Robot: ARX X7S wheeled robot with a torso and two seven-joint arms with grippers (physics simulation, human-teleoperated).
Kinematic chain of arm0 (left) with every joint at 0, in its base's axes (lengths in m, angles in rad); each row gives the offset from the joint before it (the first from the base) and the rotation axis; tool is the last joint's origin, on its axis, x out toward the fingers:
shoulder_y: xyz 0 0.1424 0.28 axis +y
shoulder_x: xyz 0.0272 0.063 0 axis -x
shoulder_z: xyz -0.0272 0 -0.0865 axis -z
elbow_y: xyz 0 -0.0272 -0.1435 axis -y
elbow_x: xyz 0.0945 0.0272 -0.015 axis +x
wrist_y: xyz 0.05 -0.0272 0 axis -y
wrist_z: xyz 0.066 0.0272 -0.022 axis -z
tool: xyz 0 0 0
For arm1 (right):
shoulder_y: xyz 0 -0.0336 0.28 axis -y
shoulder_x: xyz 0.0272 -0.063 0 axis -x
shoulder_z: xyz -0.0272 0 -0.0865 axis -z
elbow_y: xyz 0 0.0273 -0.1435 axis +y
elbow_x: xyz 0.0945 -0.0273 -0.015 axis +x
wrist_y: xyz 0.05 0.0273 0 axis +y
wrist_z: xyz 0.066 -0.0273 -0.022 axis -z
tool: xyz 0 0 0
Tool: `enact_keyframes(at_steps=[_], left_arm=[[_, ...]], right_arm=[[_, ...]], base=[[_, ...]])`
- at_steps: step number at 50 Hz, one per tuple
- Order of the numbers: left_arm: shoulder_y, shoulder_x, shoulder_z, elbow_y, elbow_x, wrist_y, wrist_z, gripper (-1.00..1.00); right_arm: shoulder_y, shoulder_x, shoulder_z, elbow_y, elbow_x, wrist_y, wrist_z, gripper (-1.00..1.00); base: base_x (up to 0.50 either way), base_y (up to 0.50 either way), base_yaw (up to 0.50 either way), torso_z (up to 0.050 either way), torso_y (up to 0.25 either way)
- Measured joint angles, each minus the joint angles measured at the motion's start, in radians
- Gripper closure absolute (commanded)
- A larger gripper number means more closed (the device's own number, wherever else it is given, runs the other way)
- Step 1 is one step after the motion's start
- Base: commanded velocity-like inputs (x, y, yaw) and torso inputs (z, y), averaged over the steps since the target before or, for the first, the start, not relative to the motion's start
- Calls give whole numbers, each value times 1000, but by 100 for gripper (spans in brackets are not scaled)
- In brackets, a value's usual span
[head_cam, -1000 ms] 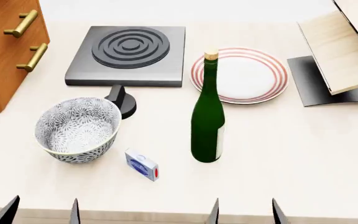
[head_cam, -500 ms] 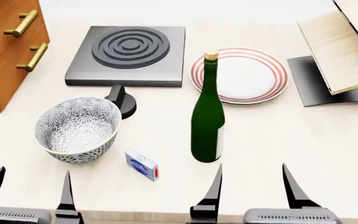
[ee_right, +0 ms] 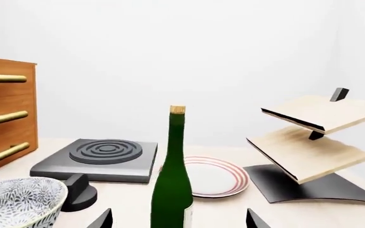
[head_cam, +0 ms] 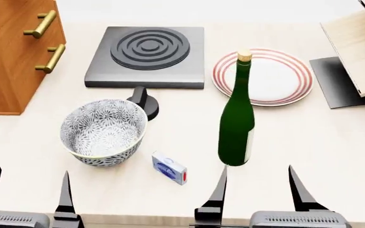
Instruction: Put the bowl on the top of the cabinet.
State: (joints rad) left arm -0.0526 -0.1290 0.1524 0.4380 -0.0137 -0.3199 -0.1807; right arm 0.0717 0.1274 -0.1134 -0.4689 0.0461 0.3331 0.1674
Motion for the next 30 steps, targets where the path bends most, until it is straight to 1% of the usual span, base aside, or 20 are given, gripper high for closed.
enact_keyframes(at_steps=[7, 10, 20, 30], left_arm=[[0, -7, 6, 4, -4, -2, -7, -100], [0, -11, 8, 7, -4, -4, -11, -100], [1, -20, 13, 13, -11, -6, -20, -100], [2, -26, 19, 21, -18, -8, -28, -100]], right_arm=[[6, 4, -11, -5, -2, 12, 14, -100], [7, 4, -12, -10, 3, 15, 17, -100], [8, 11, -20, -19, 15, 16, 25, -100], [10, 20, -32, -23, 10, 20, 39, -100]], base=[[0, 500, 0, 0, 0], [0, 324, 0, 0, 0], [0, 28, 0, 0, 0], [0, 483, 0, 0, 0]])
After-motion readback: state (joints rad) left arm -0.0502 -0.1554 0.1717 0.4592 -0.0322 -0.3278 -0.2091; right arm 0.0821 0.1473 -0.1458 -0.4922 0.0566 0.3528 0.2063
